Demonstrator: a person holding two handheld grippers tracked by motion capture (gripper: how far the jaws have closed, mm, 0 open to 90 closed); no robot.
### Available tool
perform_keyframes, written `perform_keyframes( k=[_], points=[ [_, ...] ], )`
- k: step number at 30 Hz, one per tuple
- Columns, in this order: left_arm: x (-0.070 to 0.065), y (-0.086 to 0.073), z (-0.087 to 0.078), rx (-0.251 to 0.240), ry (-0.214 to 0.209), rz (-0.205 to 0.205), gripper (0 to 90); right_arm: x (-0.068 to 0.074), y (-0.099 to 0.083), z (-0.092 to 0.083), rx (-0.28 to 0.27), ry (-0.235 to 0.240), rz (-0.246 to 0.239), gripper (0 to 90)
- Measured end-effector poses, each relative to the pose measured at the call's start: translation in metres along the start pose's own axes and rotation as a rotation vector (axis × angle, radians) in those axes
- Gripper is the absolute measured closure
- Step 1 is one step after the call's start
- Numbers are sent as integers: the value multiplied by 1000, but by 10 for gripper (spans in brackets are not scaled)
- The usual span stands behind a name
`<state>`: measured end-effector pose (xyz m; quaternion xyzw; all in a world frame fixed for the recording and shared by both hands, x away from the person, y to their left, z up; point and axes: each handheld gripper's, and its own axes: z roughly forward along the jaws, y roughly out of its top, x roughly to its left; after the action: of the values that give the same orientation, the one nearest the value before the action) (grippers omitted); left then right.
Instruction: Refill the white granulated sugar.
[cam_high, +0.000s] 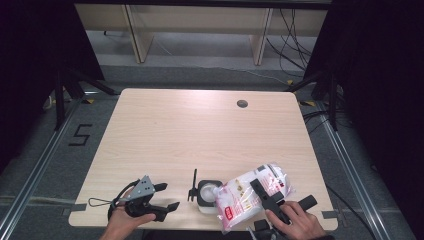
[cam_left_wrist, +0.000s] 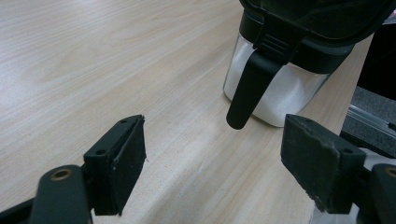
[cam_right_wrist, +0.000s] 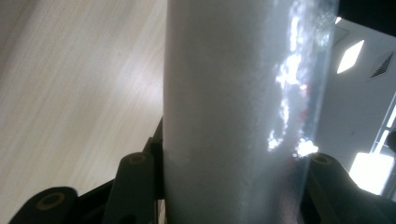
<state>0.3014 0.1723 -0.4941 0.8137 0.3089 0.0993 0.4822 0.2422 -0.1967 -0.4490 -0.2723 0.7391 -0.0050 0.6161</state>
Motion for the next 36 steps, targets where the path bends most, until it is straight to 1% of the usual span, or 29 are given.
perform_keyframes(
  k=[1,2,5,6,7,9,10,11,13,16,17,18,19,21,22,24,25,26,27,28,29,32,33,34,36],
  points=[
    [0,0,0,0,-1,7,217,0,0,-1,3,-5,-2,570],
    [0,0,0,1,-4,-4,217,-1,0,-2,6,-5,-4,571],
    [0,0,0,2,-3,-8,217,-2,0,-2,5,-8,-14,573],
    [0,-1,1,-4,-6,-7,217,-2,0,-2,7,-7,-10,573],
    [0,0,0,3,-2,4,217,-2,0,-2,8,-7,-7,574],
    [0,0,0,2,-3,-4,217,-1,0,-2,6,-6,-4,574],
    [0,0,0,1,-4,0,217,-1,0,-2,5,-4,-2,574],
    [2,0,0,-1,-7,22,217,-1,0,-2,6,-3,-3,574],
    [0,0,0,6,-2,3,217,-1,0,-1,-2,2,-1,574],
    [0,0,0,-2,-3,-2,217,1,-1,1,-11,7,11,576],
    [0,0,1,-7,-4,-10,217,2,-1,1,-9,13,16,577],
    [0,0,0,3,-2,4,217,3,-1,2,-8,17,13,577],
    [0,0,0,0,-6,-1,217,3,-1,2,-11,22,11,578],
    [0,0,0,7,0,-2,217,4,-1,3,-15,28,19,579],
    [0,0,1,-1,-7,-8,217,5,-1,4,-14,29,22,580],
    [0,0,1,0,-8,-7,217,5,-1,4,-16,29,13,581],
    [0,0,1,1,-7,-6,217,5,-1,4,-8,40,7,582],
    [0,0,1,1,-7,-7,217,6,-1,5,-9,40,3,583],
    [0,0,1,1,-7,-8,217,7,-1,5,-7,42,2,583],
    [0,0,0,0,-6,-2,217,8,-1,5,-5,32,3,584],
    [0,0,1,1,-8,-8,217,8,-1,5,-9,36,5,585],
    [0,-1,1,3,-6,-5,217,9,-1,6,-1,39,4,587],
    [0,0,0,3,-6,1,217,10,0,5,9,39,9,587],
    [0,0,0,3,-8,10,217,9,0,7,-1,42,-16,588],
    [1,0,1,-1,-11,27,217,11,1,6,12,39,-8,590]
  ],
)
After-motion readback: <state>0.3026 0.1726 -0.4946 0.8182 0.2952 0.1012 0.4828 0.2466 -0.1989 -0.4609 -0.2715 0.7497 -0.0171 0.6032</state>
